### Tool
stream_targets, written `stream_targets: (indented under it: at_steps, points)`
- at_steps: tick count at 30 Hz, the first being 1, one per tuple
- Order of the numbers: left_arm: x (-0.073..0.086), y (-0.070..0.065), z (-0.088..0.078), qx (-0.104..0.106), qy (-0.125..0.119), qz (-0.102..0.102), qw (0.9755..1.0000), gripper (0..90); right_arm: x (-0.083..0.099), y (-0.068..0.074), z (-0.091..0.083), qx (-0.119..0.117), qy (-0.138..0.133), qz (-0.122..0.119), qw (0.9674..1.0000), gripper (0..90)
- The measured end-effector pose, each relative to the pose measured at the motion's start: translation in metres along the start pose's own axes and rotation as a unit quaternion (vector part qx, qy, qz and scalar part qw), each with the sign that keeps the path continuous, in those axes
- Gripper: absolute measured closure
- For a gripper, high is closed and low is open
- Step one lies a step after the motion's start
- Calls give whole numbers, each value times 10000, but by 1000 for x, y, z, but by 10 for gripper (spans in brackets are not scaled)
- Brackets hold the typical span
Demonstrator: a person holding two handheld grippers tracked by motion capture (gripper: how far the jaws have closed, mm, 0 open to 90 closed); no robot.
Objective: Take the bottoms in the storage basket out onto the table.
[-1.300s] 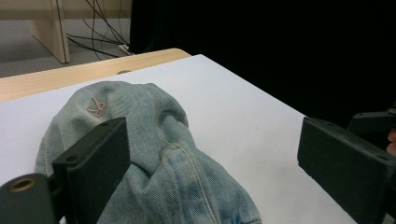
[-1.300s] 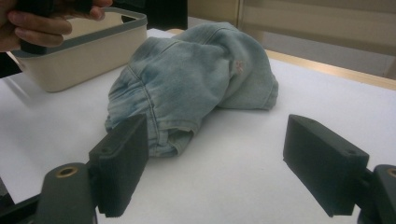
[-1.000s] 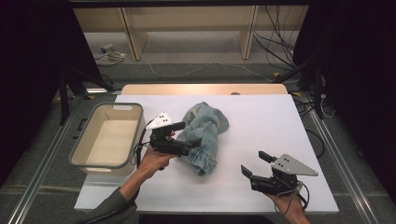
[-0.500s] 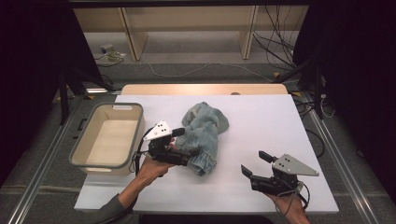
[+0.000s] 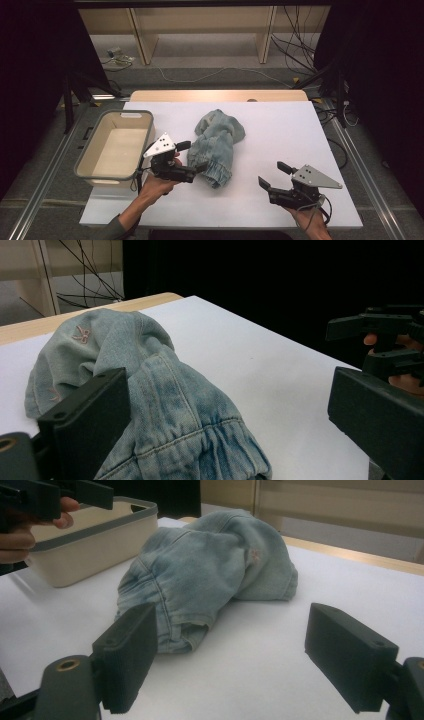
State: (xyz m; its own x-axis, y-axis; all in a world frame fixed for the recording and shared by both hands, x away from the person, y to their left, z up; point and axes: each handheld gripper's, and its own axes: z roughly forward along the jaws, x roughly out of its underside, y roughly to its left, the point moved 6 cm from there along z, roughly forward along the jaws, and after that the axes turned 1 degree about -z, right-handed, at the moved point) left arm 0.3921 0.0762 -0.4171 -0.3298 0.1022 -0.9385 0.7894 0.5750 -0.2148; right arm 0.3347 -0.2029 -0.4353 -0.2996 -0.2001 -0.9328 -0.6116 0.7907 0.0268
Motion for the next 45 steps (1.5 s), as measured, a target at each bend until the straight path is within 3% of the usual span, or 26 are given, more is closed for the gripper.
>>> stream_targets:
  at_steps: [15,25,33,39,45]
  points:
    - [16,-3,-10,-65,33,73,9999,33,0,0,0,-30,-27,17,10000,215]
    - [28,3,-27,-53,-24,-118,9999,33,0,0,0,-47,-10,41,10000,198]
    - [31,-2,-34,-54,-47,-69,10000,33,0,1,1,-88,-24,47,9999,182]
    - [37,-3,-37,-115,123,47,9998,30,0,1,1,-112,-15,38,9999,178]
    - [42,-5,-42,-31,259,-39,9997,20,1,2,0,-100,-2,43,9999,178]
